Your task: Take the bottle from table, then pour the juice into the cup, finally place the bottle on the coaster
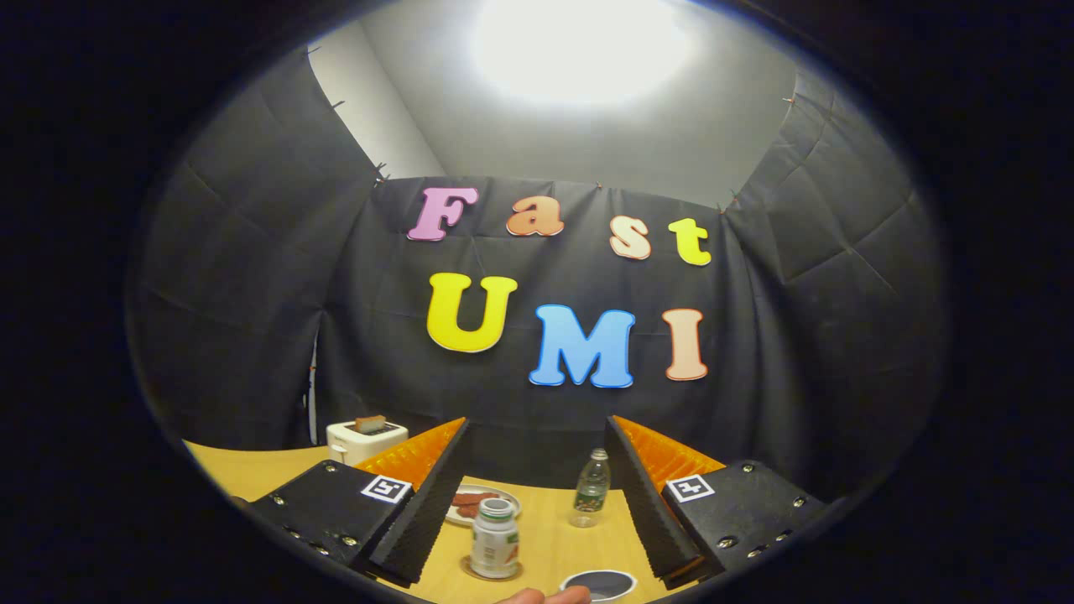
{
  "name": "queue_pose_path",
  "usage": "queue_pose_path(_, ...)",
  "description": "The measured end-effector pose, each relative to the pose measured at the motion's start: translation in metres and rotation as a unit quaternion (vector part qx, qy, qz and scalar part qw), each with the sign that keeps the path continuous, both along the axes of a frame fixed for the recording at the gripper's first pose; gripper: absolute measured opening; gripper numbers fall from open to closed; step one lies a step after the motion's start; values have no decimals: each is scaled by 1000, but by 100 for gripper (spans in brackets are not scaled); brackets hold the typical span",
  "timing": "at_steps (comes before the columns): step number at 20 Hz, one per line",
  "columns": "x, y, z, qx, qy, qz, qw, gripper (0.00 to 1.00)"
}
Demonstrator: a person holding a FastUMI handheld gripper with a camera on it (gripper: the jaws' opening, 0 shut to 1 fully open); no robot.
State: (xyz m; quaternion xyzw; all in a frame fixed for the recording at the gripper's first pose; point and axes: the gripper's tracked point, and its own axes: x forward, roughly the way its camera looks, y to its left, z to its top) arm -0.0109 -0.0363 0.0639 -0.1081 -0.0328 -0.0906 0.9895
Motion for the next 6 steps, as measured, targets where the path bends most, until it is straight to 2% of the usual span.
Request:
queue_pose_path(4,-11,-88,-14,13,-12,-37,999,95)
queue_pose_path(6,-23,-143,-27,12,-18,-67,998,95)
